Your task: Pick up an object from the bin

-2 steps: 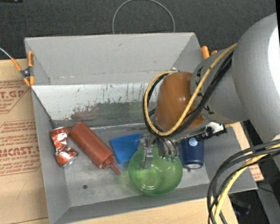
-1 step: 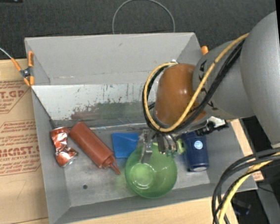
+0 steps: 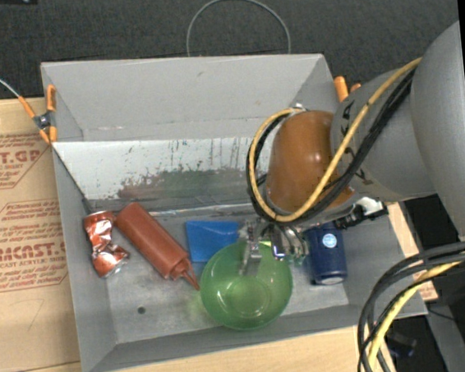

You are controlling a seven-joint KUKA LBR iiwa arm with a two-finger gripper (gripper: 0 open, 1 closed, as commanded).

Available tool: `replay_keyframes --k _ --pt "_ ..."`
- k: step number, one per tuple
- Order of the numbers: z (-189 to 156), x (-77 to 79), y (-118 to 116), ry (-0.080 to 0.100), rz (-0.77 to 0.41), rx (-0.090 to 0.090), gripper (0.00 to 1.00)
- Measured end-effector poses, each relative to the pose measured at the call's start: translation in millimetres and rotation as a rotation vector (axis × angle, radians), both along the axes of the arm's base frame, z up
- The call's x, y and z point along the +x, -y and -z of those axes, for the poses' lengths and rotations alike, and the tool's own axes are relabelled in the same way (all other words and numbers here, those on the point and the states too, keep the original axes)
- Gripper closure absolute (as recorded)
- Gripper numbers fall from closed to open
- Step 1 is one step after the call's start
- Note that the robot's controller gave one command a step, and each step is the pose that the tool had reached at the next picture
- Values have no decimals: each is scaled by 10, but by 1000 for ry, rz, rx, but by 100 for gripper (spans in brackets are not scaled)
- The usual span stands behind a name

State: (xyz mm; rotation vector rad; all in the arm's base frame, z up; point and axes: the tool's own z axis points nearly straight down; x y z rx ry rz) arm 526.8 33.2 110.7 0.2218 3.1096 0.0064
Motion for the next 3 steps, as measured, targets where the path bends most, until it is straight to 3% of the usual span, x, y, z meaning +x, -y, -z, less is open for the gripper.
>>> replay_keyframes --k 1,2,3 --pt "-305 141 -129 9 -12 3 100" --pt "-676 19 -34 6 -5 1 100" --pt "-913 164 -312 13 -36 4 100"
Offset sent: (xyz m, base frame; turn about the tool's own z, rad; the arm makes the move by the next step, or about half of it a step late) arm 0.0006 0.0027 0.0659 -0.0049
